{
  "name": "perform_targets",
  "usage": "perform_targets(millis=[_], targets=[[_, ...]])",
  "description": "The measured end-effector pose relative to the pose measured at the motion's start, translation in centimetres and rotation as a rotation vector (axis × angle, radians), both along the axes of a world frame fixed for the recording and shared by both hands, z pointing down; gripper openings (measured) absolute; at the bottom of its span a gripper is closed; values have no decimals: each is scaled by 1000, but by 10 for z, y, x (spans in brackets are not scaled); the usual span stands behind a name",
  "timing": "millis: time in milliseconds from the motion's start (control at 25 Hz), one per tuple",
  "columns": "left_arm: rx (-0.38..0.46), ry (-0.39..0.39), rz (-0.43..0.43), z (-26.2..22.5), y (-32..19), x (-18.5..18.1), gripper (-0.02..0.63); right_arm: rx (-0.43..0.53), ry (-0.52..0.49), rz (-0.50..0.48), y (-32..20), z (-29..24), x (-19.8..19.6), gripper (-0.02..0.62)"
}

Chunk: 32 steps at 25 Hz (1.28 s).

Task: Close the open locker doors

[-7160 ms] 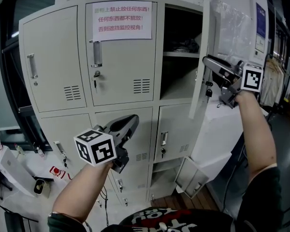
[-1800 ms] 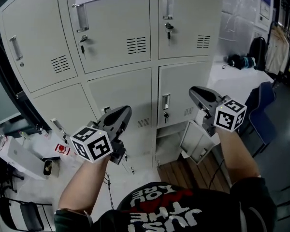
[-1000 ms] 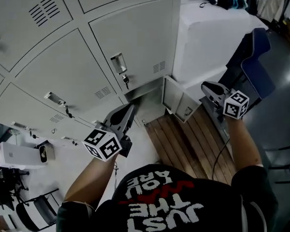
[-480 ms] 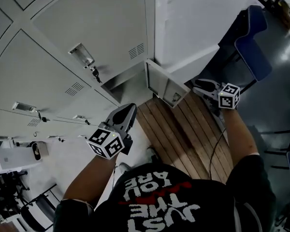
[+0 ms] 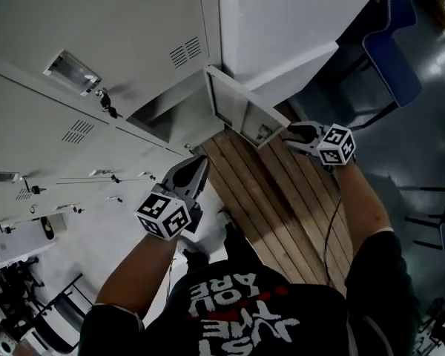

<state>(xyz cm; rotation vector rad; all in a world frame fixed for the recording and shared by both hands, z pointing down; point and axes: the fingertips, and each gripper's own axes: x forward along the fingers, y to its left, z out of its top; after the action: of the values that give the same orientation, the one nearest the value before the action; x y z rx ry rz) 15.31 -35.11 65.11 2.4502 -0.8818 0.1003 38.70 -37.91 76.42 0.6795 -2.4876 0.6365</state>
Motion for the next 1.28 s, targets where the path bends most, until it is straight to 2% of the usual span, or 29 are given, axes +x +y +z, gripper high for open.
perform_targets(millis=[280, 560, 760, 1000, 1280], targets=[[-57, -30, 28, 65, 5, 17, 3, 61, 137, -92, -7, 55, -4, 201], [-106, -45, 54, 117, 13, 26, 3, 140, 223, -292, -8, 74, -24, 201], [-136, -39, 56, 138, 23, 24, 3, 191, 240, -365, -7, 76, -42, 201], [-149, -35, 56, 148, 30, 19, 3, 214, 236, -396, -1, 77, -59, 199], [-151, -33, 51, 149, 37, 4, 3, 224, 231, -489, 23, 81, -94, 198]])
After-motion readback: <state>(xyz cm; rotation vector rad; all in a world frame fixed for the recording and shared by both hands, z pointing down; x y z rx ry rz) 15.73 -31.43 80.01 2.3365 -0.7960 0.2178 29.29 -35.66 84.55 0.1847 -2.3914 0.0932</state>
